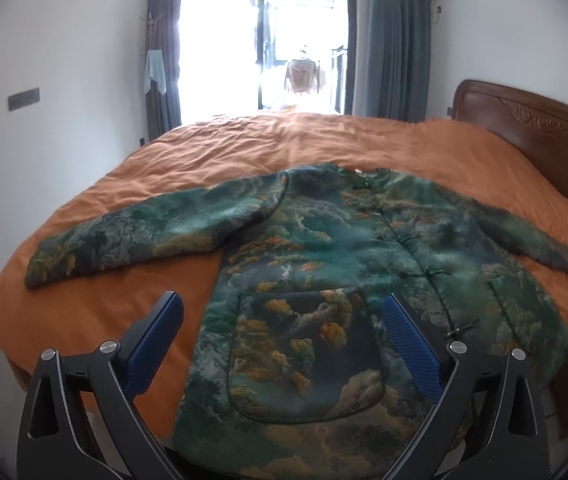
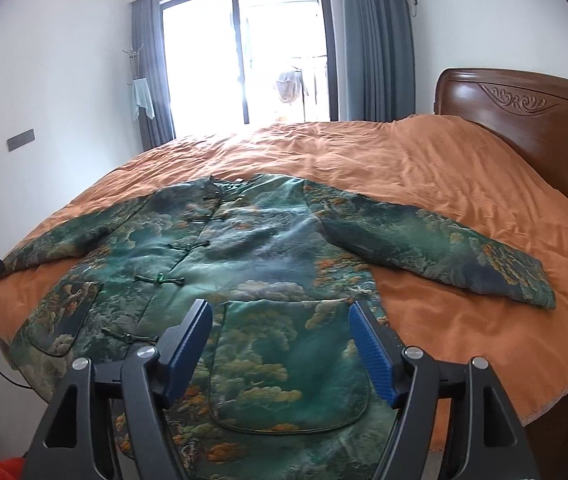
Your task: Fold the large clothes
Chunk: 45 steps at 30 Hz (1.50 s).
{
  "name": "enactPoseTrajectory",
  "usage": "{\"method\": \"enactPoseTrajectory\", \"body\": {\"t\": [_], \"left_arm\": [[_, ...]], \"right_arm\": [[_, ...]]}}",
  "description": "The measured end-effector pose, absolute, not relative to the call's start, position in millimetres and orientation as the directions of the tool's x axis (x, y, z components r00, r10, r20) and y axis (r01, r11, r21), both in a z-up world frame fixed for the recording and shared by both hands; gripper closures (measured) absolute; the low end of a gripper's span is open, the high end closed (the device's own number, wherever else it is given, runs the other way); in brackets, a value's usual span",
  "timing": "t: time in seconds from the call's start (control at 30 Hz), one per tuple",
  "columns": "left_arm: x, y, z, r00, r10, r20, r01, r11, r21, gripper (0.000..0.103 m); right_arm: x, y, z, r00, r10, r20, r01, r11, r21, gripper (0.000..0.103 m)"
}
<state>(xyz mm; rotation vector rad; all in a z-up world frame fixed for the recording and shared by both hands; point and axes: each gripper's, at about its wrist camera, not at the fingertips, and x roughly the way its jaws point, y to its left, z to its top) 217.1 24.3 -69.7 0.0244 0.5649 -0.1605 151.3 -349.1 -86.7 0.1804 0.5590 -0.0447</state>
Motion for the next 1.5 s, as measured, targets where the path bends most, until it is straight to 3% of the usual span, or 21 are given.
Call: {"method": "enactPoseTrajectory", "body": {"t": [0.17,0.47,0.83,1.03,1.23,1.5], "left_arm": [[211.6,18.1,-78.0,0.826,-0.113,-0.552,0.128,0.992,-0.011,0.002],[202.2,-5.9,-83.2,0.783,-0.147,-0.604,0.228,0.972,0.059,0.000],[182.5,-21.8,-57.0,0.825,-0.150,-0.546,0.251,0.961,0.115,0.000],[175.0,-23.6,-61.3,0.809,-0.220,-0.545,0.286,0.958,0.037,0.000],[160.0,-53.3,-65.8,0.834,-0.146,-0.532,0.293,0.934,0.203,0.000],[149.7,-62.5,-51.6,0.818,-0.215,-0.534,0.357,0.917,0.178,0.000]], "right_arm": [[150.2,-327.3,-83.9,0.850,0.037,-0.526,0.054,0.986,0.156,0.031],[141.5,-306.8,-84.6,0.846,0.058,-0.530,0.009,0.992,0.122,0.031],[133.4,-273.8,-80.6,0.856,0.099,-0.508,-0.072,0.995,0.072,0.031],[126.4,-263.5,-73.9,0.869,0.119,-0.480,-0.096,0.993,0.073,0.031],[115.2,-258.6,-70.3,0.876,0.110,-0.470,-0.101,0.994,0.045,0.031],[106.4,-265.8,-70.3,0.874,0.094,-0.476,-0.079,0.996,0.052,0.029]]}}
